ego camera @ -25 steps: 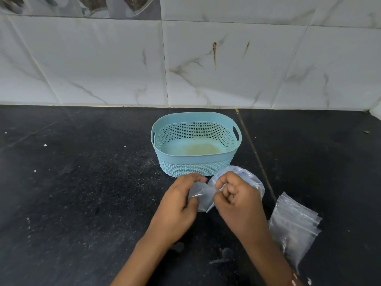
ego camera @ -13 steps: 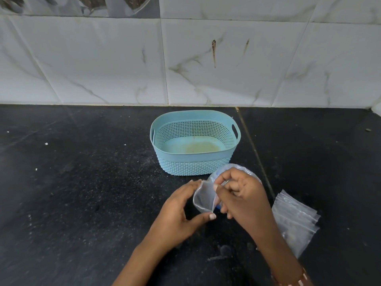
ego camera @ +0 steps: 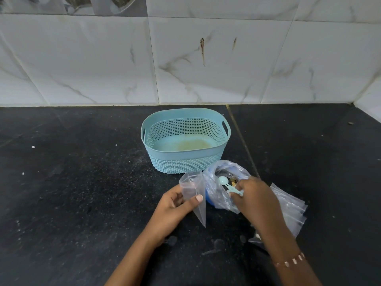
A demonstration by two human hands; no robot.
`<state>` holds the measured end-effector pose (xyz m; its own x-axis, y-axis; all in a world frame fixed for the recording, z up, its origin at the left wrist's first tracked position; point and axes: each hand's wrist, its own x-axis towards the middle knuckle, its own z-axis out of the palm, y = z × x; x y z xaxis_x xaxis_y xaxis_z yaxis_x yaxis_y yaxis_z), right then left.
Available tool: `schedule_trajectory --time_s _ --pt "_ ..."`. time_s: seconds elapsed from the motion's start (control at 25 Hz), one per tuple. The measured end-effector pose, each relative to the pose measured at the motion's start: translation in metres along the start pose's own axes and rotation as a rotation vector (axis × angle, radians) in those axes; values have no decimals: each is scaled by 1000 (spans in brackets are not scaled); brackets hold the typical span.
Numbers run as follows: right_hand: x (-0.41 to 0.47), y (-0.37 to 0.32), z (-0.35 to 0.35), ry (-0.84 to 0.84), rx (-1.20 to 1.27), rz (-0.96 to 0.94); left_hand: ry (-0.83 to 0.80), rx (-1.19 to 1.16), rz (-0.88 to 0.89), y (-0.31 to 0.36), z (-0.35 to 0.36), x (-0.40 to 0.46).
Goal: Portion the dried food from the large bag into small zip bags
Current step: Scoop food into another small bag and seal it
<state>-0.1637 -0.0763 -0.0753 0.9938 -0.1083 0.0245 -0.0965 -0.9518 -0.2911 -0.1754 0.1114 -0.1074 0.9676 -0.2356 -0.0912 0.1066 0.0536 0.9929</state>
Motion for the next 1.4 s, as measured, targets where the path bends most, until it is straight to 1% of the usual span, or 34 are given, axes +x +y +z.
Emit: schedule_trajectory --time_s 0.08,0.2,0.36,0.44,0.52,0.64,0.8,0.92,1.0,1.12,1.28,1.4 --pt "-1 -2 5 24 -54 -32 -21 -58 -52 2 1 2" --pt "3 -1 4 52 -64 -31 -30 -116 -106 2 1 5" --pt "8 4 5 211 -129 -90 -69 -230 -150 -2 -3 7" --pt "9 4 6 242 -172 -136 -94 -258 -163 -2 -3 8" --pt "6 5 14 235 -204 -188 -104 -277 -177 -3 -2 9" --pt "-1 5 19 229 -184 -246 -107 -307 -178 -2 1 11" --pt "1 9 13 275 -141 -219 -98 -351 -186 -1 2 12" --pt "5 11 15 249 -147 -218 -103 -379 -204 -2 4 13" --pt "3 9 19 212 -107 -214 -112 -408 -215 -3 7 12" --pt "4 13 21 233 -43 -195 -98 -470 -237 -2 10 12" --pt "7 14 21 260 -97 -201 -89 -488 -255 -2 11 11" --pt "2 12 24 245 20 -217 -69 -518 -267 -4 11 11"
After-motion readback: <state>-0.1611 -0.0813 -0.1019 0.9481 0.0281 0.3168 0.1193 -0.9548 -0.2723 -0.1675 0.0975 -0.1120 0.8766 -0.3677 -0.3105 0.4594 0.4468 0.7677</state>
